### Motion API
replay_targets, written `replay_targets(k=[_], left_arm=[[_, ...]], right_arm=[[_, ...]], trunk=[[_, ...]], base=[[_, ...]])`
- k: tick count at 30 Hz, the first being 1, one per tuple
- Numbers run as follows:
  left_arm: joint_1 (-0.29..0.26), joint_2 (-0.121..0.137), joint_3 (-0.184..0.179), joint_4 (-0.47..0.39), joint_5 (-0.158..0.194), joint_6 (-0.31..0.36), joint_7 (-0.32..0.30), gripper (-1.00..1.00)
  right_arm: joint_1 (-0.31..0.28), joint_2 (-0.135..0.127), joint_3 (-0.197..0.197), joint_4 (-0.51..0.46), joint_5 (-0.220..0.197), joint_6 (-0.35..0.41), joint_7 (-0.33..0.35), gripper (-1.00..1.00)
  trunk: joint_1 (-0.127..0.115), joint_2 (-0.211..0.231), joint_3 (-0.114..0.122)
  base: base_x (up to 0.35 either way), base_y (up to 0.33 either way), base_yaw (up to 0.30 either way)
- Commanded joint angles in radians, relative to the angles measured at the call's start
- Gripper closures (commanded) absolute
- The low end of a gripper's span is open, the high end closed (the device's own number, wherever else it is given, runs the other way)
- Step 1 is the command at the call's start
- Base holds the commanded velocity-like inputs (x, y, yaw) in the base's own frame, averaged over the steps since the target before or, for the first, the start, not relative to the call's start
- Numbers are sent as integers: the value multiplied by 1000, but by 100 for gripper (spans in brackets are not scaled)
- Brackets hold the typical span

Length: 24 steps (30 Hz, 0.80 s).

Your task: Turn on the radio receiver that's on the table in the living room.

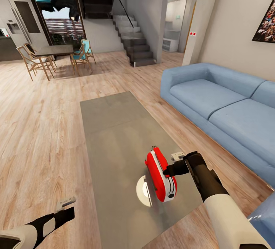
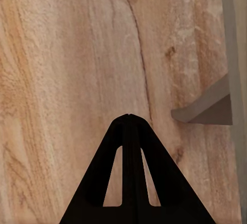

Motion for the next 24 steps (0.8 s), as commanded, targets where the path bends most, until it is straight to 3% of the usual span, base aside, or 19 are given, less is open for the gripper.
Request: replay_targets(k=[1, 8, 24], left_arm=[[0, 0, 0, 0, 0, 0, 0, 100], [0, 1, 0, 0, 0, -1, 0, 100], [0, 1, 0, 0, 0, -1, 0, 100]], right_arm=[[0, 0, 0, 0, -7, 1, 1, 100], [0, 1, 0, 0, -8, 1, 8, 100], [0, 1, -1, 0, -9, 0, 8, 100]], trunk=[[4, -7, -3], [31, -56, -25], [31, -56, -25]], base=[[0, 0, 0], [0, 0, 0], [0, 0, 0]])
